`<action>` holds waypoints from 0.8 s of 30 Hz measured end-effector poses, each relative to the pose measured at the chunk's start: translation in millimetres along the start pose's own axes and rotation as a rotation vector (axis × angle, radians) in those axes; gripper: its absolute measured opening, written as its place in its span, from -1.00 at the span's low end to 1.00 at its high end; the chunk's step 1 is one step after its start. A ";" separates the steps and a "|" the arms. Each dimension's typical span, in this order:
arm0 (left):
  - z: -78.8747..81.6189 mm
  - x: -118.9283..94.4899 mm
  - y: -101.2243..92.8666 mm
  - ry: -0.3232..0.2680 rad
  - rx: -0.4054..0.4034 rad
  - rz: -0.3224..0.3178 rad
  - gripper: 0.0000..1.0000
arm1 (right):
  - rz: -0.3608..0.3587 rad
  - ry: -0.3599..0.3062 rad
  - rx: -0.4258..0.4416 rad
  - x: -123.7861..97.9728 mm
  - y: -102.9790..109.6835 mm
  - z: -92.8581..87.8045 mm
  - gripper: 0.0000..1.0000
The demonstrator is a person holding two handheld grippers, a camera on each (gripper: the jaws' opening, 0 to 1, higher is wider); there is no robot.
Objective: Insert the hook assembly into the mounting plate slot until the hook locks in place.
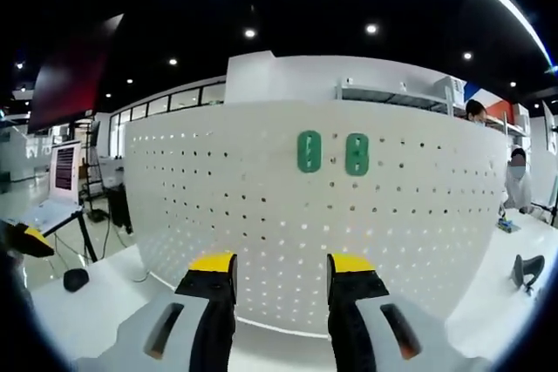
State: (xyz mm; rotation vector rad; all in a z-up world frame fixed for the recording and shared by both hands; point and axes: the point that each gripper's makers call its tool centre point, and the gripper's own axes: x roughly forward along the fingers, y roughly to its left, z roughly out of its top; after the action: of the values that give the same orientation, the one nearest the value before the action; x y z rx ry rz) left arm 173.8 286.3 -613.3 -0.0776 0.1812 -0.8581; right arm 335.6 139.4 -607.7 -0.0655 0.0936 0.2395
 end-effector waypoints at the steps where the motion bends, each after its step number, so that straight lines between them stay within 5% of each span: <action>1: -0.1 -0.1 -0.7 0.001 0.000 -0.001 0.82 | 0.004 0.002 -0.002 -2.0 1.4 -1.7 -0.17; 24: -8.4 -6.3 -13.1 0.011 0.005 -0.004 0.82 | 0.066 0.024 -0.034 -40.4 27.8 -21.1 -0.17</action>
State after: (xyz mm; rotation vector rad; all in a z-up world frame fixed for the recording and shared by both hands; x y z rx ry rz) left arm 158.5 282.6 -618.9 -0.0686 0.1890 -0.8631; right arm 288.1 155.2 -626.0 -0.0986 0.1154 0.3060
